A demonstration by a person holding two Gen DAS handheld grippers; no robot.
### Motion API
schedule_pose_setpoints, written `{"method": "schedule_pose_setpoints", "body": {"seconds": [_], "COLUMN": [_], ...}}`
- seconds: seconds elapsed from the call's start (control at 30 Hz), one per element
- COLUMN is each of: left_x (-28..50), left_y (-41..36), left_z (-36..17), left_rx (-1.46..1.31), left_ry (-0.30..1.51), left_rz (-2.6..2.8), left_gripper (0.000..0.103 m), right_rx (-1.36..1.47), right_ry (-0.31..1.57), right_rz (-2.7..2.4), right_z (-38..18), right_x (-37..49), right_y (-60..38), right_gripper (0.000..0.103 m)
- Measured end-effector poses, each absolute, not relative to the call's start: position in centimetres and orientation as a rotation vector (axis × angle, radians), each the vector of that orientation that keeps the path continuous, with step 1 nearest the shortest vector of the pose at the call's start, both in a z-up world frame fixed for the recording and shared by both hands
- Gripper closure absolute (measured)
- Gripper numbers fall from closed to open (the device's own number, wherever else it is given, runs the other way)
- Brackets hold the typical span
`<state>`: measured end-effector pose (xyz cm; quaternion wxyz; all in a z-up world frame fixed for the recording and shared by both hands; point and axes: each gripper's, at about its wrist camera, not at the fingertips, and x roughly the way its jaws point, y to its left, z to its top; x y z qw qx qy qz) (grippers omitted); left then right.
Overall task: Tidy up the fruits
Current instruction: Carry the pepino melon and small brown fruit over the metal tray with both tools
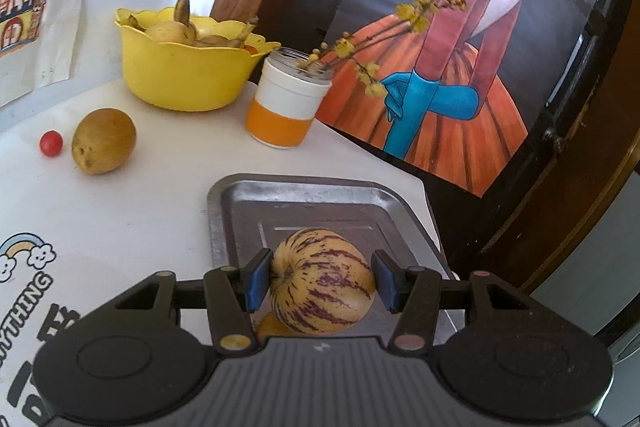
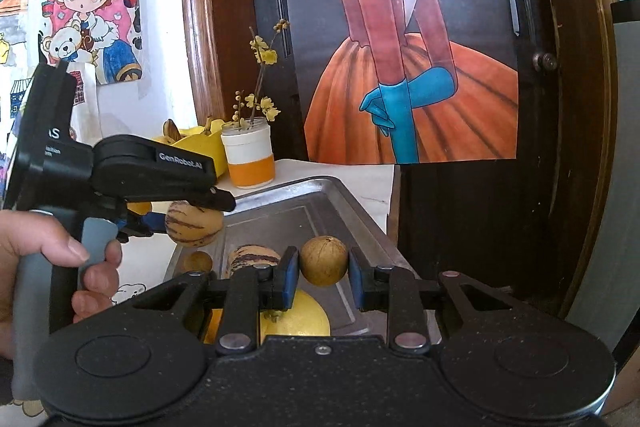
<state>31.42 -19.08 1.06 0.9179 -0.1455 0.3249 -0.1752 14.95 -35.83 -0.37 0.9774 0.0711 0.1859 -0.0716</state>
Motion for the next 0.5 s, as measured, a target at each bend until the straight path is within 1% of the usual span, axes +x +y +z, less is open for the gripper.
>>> {"method": "schedule_pose_setpoints", "body": {"seconds": [0.2, 0.5], "left_x": [31.64, 32.07], "left_y": [-19.71, -19.77], "left_z": [0.59, 0.33], "left_rx": [-0.285, -0.284], "left_ry": [0.682, 0.701], "left_rz": [-0.359, -0.365], "left_gripper": [0.046, 0.045], "right_rx": [0.144, 0.132], "right_ry": [0.385, 0.390], "right_rz": [-0.132, -0.115], "right_z": [-0.24, -0.15], "right_x": [15.55, 15.95], "right_y": [-35.88, -35.47], "right_gripper": [0.074, 0.071]}}
